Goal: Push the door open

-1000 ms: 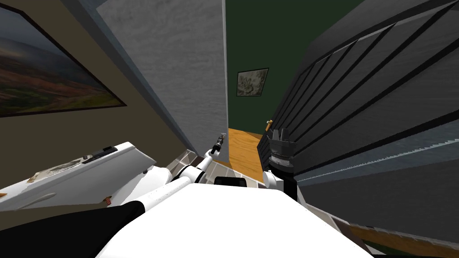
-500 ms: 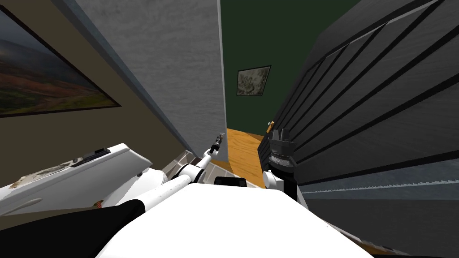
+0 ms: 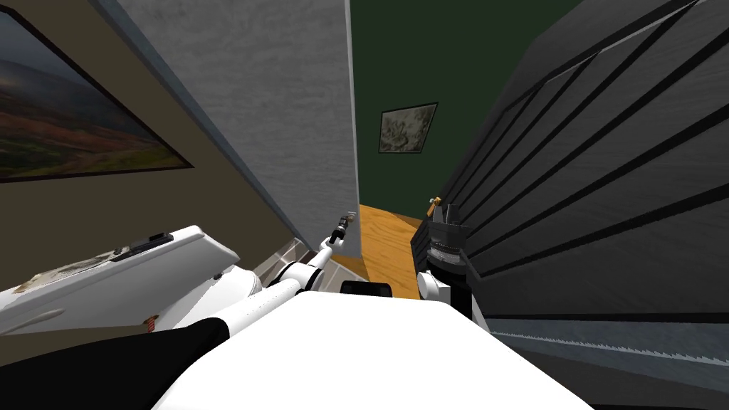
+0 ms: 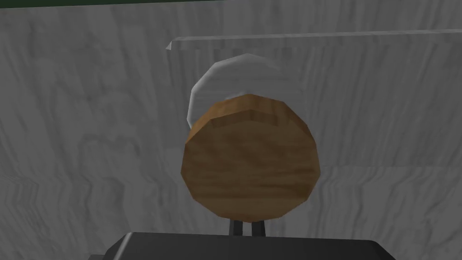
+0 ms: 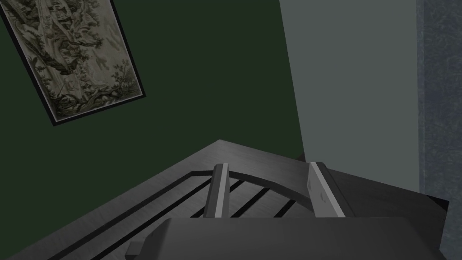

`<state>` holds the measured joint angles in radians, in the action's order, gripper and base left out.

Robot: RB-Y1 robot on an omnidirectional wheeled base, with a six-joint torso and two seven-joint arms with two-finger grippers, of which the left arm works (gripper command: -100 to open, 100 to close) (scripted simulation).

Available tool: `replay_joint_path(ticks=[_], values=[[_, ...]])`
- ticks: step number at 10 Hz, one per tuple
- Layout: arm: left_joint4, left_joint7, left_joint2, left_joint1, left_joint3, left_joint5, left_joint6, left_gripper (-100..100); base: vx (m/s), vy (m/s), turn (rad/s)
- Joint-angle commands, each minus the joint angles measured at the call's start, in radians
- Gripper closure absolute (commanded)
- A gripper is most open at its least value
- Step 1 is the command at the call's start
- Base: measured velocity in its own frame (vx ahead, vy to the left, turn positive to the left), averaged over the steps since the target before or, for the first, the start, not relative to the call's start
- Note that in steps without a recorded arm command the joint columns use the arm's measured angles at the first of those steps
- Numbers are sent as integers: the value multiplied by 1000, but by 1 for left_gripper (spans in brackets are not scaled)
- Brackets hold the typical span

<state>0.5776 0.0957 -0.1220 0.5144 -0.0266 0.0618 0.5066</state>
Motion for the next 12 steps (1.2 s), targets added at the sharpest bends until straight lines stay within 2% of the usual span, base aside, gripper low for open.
replay_joint_path(ticks=[1, 8, 9, 12], values=[[1, 1, 3, 0, -2, 0, -1, -100, -88, 3, 22], [8, 3, 18, 2, -11, -3, -7, -100, -225, -26, 28], [2, 3, 17, 4, -10, -2, -4, -100, -103, -6, 3], [1, 0, 15, 2, -5, -1, 1, -100, 140, -13, -18]])
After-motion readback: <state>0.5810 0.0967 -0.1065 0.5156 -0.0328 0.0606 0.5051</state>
